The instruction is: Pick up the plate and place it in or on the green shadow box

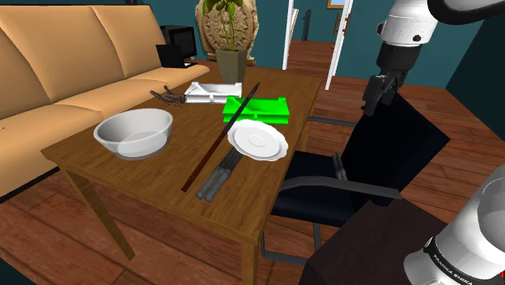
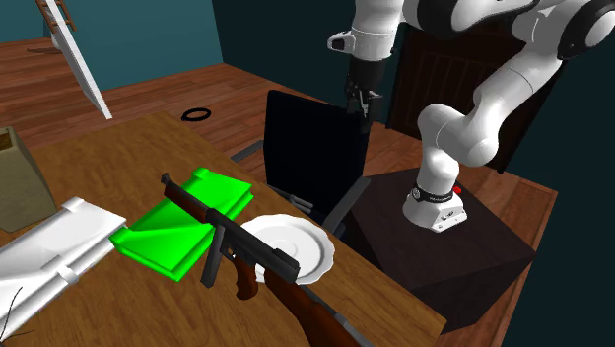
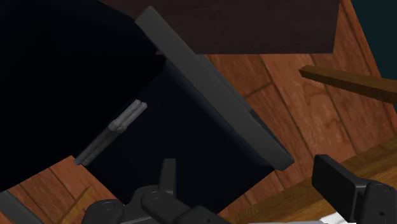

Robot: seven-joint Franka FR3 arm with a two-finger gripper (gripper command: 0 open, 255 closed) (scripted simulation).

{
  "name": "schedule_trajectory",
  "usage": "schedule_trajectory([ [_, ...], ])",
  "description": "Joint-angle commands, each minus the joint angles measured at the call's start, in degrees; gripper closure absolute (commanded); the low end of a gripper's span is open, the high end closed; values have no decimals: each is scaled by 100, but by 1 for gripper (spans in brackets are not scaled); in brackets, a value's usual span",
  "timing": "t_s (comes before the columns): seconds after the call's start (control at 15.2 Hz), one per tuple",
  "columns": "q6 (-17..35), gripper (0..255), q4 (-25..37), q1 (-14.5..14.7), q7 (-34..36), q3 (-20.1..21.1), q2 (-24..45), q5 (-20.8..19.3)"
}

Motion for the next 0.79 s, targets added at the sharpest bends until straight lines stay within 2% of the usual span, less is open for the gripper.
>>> schedule_trajectory([
  [0.0,0,0,0,0,0,0,0,0],
  [0.4,397,0,407,169,906,1247,707,-316],
  [0.73,555,0,925,135,1763,2314,1539,-860],
])
